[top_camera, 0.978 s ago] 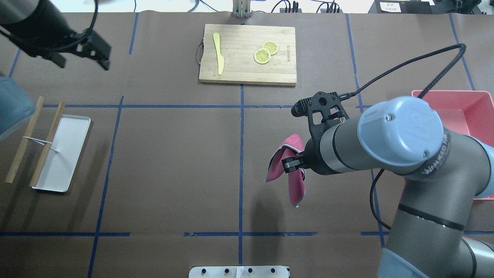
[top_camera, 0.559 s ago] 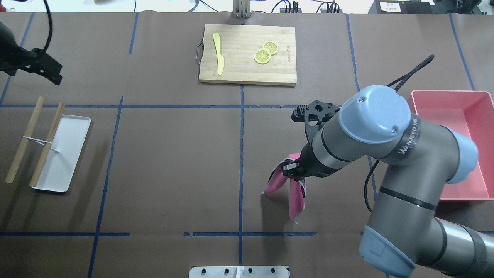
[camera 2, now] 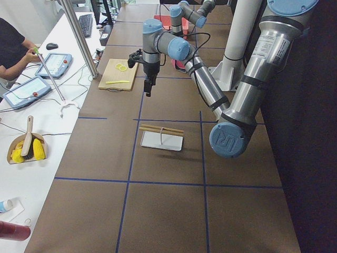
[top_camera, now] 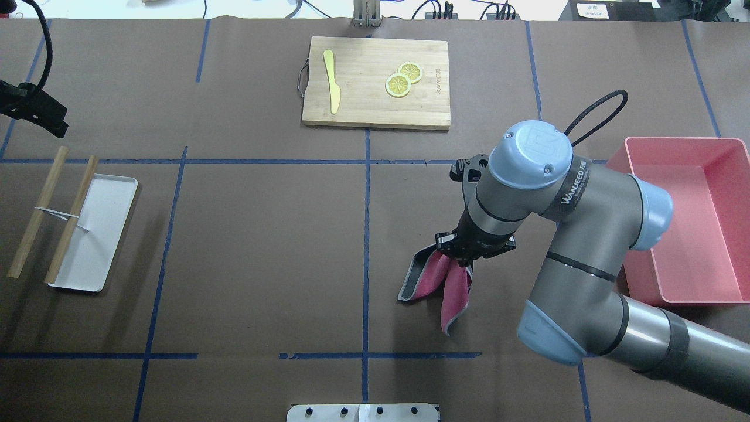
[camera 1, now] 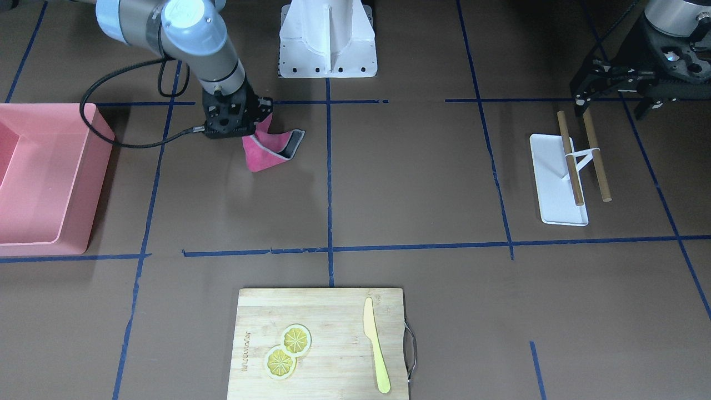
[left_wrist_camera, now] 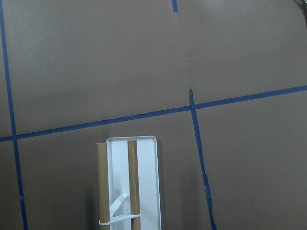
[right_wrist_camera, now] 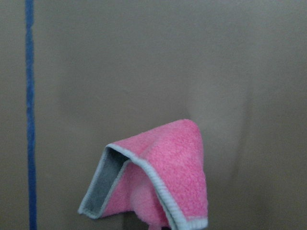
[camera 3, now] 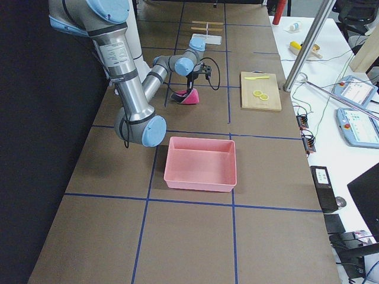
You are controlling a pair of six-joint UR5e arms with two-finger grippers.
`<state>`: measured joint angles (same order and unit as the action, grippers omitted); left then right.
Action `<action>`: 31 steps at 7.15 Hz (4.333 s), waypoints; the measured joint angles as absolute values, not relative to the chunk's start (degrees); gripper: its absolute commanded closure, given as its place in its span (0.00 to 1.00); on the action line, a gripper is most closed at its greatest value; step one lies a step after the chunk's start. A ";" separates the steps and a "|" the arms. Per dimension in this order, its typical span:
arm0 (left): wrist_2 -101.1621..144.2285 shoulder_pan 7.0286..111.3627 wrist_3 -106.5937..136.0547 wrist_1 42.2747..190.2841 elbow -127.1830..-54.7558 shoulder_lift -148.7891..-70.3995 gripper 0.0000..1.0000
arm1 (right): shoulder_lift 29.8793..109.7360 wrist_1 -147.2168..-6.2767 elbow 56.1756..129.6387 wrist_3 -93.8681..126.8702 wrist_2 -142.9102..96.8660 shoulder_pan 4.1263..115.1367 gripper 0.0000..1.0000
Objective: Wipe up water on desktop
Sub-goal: 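Drag the towel across the table away from the robot with the right gripper, then wipe the towel back toward the robot and across the table center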
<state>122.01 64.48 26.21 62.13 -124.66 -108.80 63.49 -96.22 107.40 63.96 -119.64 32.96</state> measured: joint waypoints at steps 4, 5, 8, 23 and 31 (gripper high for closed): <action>122.08 65.04 26.19 62.14 -124.71 -108.65 0.00 | 61.95 -96.12 95.73 60.63 -121.01 44.65 1.00; 122.08 65.39 26.19 62.14 -124.79 -108.61 0.00 | 61.93 -96.15 93.45 57.29 -122.09 47.99 1.00; 122.08 65.79 26.19 62.14 -125.52 -107.97 0.00 | 62.13 -96.26 89.90 51.10 -123.21 51.89 1.00; 122.66 83.38 -5.10 67.57 -109.01 -98.33 0.00 | 62.56 -96.15 91.89 63.50 -125.49 43.63 1.00; 126.02 88.41 -12.90 85.30 -88.24 -98.41 0.00 | 61.86 -96.07 100.12 76.67 -125.58 31.63 1.00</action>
<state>126.02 88.41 -12.90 85.30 -88.24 -98.41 61.86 -96.07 100.12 76.67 -125.58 31.63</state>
